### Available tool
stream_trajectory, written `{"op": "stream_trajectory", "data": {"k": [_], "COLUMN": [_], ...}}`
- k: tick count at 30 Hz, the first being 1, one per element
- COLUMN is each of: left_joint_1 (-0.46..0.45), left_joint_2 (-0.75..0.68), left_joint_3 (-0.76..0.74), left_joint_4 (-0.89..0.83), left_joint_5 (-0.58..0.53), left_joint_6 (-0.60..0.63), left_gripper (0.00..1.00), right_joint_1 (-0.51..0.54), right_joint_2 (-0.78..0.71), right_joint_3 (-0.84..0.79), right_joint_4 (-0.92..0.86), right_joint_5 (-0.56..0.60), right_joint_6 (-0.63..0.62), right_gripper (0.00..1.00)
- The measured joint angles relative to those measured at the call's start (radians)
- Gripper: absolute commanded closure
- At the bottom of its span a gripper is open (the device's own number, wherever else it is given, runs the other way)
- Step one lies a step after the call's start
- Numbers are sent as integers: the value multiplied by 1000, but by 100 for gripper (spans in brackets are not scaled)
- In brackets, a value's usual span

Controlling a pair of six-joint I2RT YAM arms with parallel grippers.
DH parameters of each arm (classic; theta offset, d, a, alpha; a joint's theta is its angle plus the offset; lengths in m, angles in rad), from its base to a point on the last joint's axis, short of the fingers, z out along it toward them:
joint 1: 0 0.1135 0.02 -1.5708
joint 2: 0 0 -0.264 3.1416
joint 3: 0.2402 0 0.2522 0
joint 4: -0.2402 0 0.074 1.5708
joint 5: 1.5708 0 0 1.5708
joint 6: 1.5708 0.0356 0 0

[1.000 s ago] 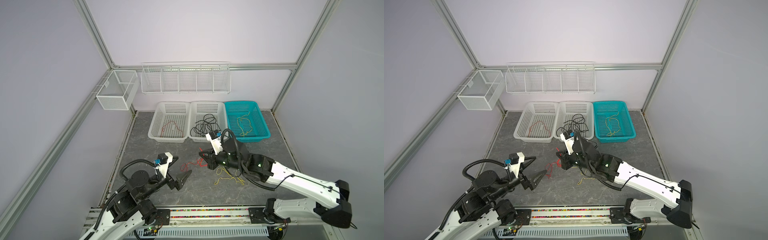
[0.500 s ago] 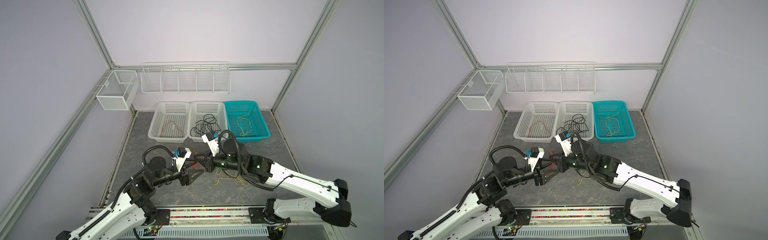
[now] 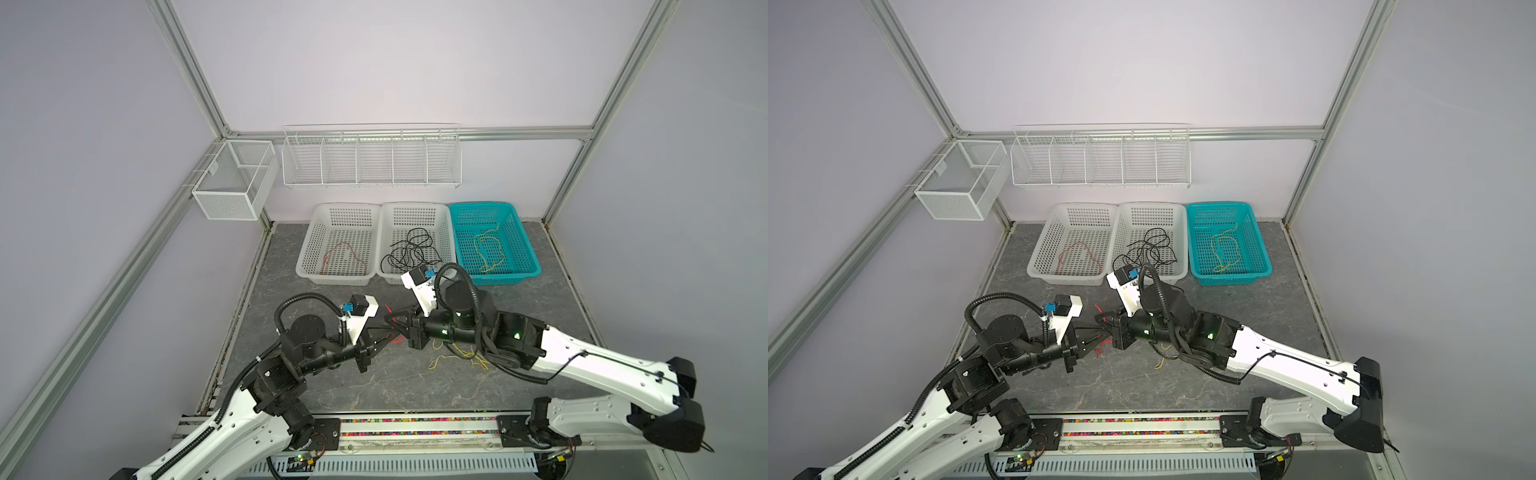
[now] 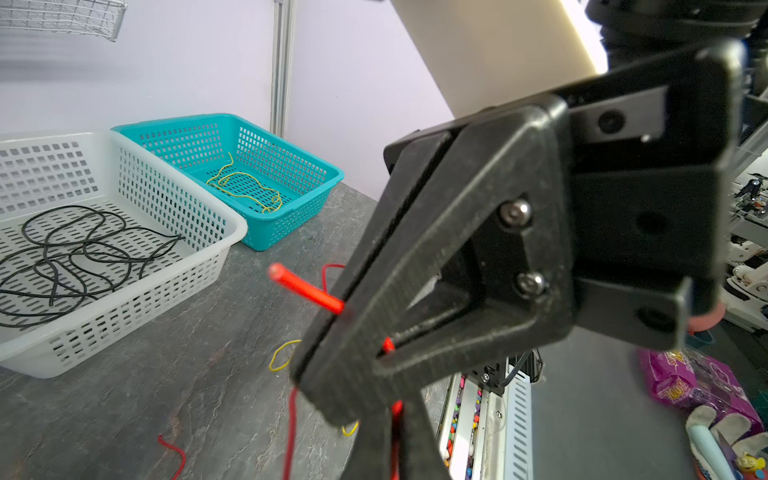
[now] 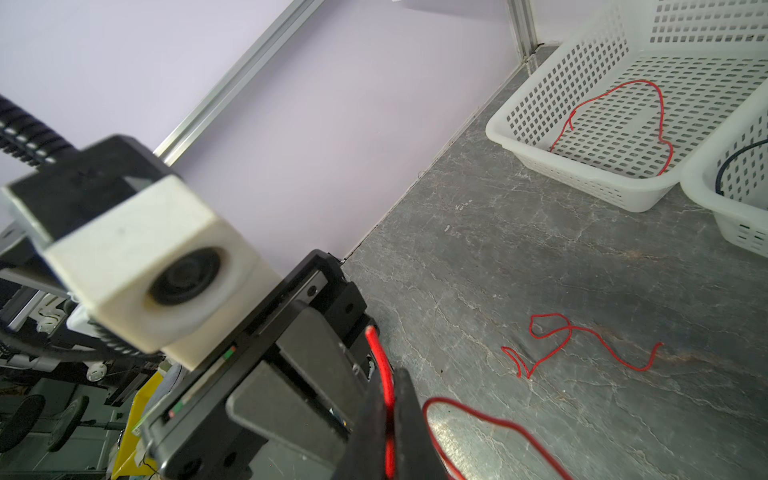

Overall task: Untangle the cables
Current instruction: 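Open the right gripper to release the red wire while the left holds it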

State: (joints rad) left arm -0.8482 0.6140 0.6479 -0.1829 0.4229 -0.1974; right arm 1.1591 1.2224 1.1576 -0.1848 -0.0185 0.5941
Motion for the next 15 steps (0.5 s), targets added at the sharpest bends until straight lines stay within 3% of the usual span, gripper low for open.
{"op": "stream_trajectory", "data": {"k": [6,12,13,15], "left_joint_1": [0,0,0,0], "left_joint_2": [32,116,127,156], "left_joint_3": [39,145,165,198], "left_joint_4": [-64,-165,-174,-176], "left_joint_5": [-32,-200,-246,-331], "left_joint_6": [18,53,61,75], "left_gripper": [100,100,100,100], "right_joint_1": [0,0,0,0], "right_joint_2": [-74,-238,-274,-346], "right_joint_3": [-2,-6,-11,-26], "right_joint_4": [-27,-107,-129,-174], "right_joint_5": [66,167,192,244], "right_joint_6": [-34,-95,-108,-130], "right_gripper": [50,1,11,12]}}
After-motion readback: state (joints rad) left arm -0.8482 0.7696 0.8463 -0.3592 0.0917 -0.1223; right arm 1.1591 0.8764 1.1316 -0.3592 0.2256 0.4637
